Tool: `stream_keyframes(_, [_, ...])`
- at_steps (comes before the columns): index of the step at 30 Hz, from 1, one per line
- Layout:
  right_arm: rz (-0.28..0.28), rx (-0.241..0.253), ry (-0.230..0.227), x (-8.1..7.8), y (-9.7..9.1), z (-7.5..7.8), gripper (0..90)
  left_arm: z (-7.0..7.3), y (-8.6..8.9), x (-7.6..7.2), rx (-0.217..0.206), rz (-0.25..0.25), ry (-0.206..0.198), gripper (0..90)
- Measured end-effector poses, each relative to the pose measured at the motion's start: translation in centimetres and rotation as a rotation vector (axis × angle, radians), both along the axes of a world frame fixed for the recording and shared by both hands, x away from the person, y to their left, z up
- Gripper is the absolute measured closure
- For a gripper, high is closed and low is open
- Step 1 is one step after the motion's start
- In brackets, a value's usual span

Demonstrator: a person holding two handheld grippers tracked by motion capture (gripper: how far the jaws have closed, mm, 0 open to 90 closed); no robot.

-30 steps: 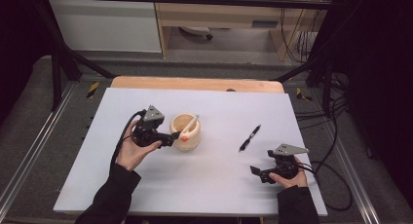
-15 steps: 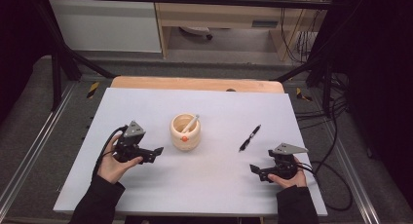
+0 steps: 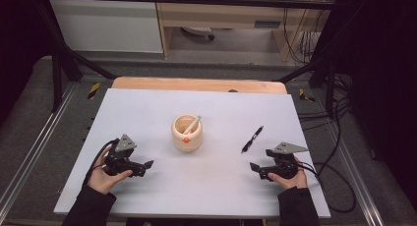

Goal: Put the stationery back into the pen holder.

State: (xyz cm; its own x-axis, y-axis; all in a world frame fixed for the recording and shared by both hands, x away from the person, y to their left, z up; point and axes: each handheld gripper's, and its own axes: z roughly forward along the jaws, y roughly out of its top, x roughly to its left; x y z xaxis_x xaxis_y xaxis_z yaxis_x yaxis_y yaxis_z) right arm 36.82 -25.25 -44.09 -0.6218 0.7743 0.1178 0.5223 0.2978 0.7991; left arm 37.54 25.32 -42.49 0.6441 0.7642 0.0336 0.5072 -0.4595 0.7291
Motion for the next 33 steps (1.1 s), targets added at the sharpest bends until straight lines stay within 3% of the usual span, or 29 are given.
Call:
stream_keyframes(8, [0.004,-0.004,-0.022,1.2,1.4,0.5,40.9,-0.4,1.7,-0.5,-0.019,0.051,0.008,2.3])
stream_keyframes(17, [0.021,-0.031,-0.019,3.5,3.4,1.1,60.6,-0.5,2.5,-0.8,-0.036,0.056,-0.001,2.3])
stream_keyframes(22, [-0.022,-0.019,-0.004,4.8,3.6,1.0,72.1,-0.4,2.7,-0.8,-0.04,0.064,-0.003,2.3])
stream_keyframes(29, [-0.042,-0.067,0.023,6.5,3.9,0.0,88.9,-0.5,2.7,-0.8,-0.034,0.058,0.0,2.4])
stream_keyframes(33, [-0.043,-0.067,0.049,7.1,4.2,-0.5,90.0,-0.5,2.7,-0.8,-0.035,0.059,0.001,2.3])
